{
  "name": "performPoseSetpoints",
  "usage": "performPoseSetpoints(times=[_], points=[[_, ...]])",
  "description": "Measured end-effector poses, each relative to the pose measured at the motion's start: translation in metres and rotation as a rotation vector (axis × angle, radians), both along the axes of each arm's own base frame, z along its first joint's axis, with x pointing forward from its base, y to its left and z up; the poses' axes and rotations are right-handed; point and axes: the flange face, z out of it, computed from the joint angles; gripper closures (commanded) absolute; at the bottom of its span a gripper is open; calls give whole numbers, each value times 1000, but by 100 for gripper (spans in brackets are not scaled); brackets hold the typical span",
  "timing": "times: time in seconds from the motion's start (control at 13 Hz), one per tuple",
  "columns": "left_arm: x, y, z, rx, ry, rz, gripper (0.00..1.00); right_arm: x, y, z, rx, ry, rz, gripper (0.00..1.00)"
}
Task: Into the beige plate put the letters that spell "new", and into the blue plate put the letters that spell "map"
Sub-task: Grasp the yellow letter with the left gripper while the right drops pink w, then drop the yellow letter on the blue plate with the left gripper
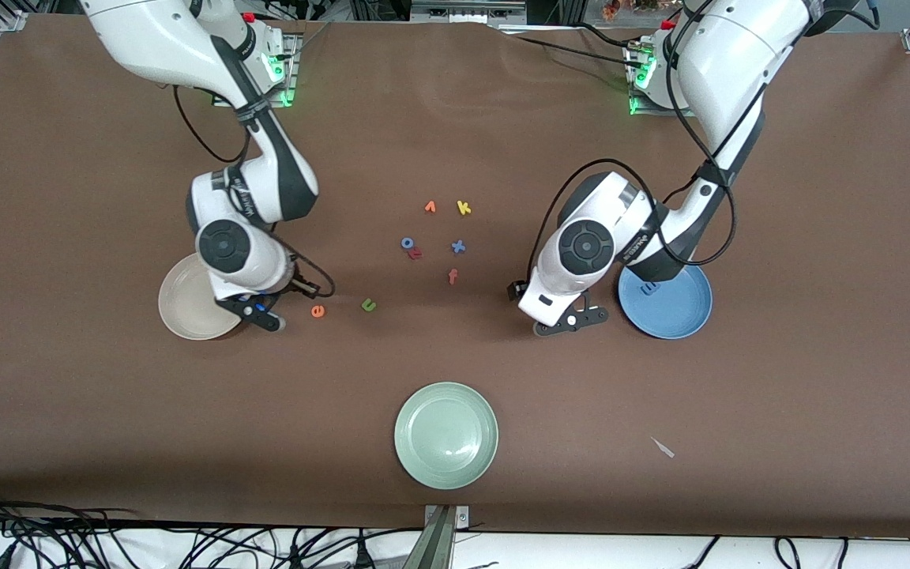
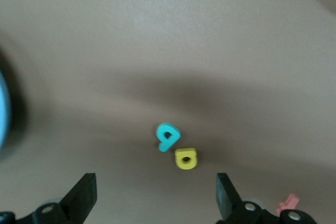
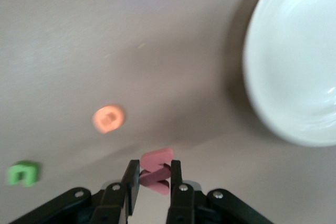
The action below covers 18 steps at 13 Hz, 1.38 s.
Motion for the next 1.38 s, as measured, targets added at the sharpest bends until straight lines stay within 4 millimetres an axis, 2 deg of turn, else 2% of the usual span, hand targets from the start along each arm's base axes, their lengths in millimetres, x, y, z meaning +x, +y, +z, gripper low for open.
performPoseSetpoints(times=[0.08,0.31,0.38,0.46,0.54,0.69,0.77,0.84,0.92,1.07,1.23,1.38], points=[[-4,-9,-9,0,-1,55,1,5,-19,1,-4,6,36,100],[-20,-29,-45,-23,-11,143,22,18,-73,4,-10,21,174,100],[-27,-29,-59,-33,-16,150,28,21,-92,6,-11,25,222,100],[-32,-26,-71,-40,-19,154,30,24,-108,7,-11,30,263,100],[-35,-23,-78,-43,-20,156,33,24,-122,6,-10,37,290,99],[-36,-21,-81,-44,-20,158,45,23,-147,0,-2,56,313,93],[-36,-21,-81,-44,-20,159,54,22,-155,-5,0,66,316,80],[-36,-21,-81,-44,-20,160,58,21,-159,-10,1,77,318,52],[-35,-20,-81,-43,-21,161,59,20,-160,-15,0,86,319,1],[-33,-16,-83,-37,-23,167,62,18,-158,-22,1,97,323,0],[-31,-12,-83,-31,-30,166,68,21,-149,-18,25,82,313,0],[-30,-12,-83,-26,-37,159,81,28,-136,-9,55,54,302,0]])
